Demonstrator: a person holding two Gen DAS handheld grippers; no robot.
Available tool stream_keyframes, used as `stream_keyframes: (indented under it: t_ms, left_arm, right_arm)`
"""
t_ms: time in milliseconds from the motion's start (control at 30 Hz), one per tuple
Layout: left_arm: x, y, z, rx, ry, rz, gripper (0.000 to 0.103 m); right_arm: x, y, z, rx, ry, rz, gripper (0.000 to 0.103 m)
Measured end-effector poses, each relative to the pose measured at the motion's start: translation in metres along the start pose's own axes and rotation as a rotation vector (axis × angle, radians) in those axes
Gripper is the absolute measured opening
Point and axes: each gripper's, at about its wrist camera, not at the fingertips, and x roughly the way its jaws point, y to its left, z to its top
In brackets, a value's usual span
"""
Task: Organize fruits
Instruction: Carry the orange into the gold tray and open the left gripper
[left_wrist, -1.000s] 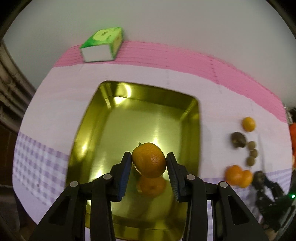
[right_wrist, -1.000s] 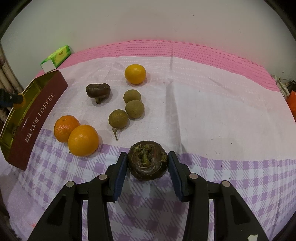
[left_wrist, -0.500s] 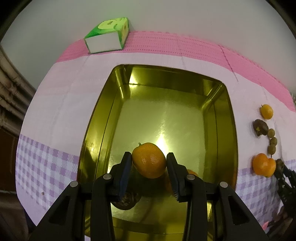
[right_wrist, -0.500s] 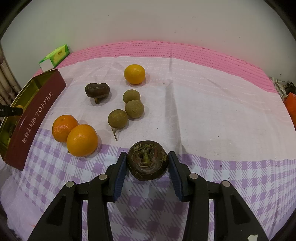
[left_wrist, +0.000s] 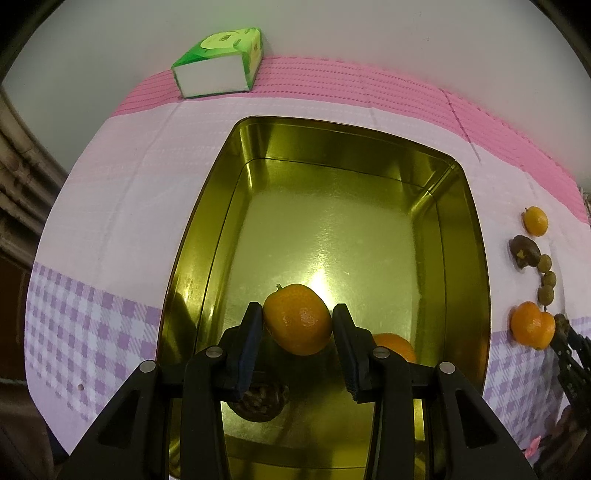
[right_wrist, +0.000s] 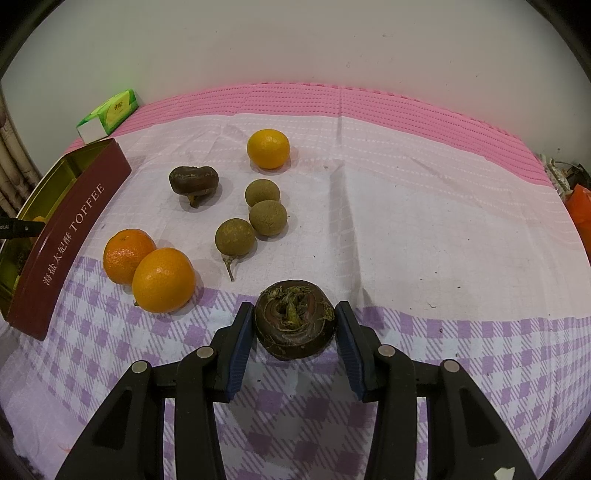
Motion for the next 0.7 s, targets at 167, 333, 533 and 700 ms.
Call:
stream_keyframes:
  t_ms: [167, 333, 533, 700]
  left_arm:
    - [0.000, 0.004, 0.000, -0.011, -0.002, -0.017, 0.041]
    - [-0.001, 0.005, 0.000, -0.017, -0.002, -0.025, 0.041]
    - [-0.003, 0.009, -0.001, -0.025, -0.013, -0.028, 0.041]
    - [-0.013, 0.012, -0.002, -0.034, -0.039, -0.018, 0.041]
  right_arm:
    - [0.000, 0.000, 0.001, 0.003, 0.000, -0.003, 0.042]
    - [0.001, 0.000, 0.002, 0.006, 0.000, -0.008, 0.042]
    - [0.001, 0.001, 0.002, 0.006, 0.003, -0.010, 0.042]
    - [0.001, 0.001, 0.003, 0.008, 0.007, -0.014, 0.042]
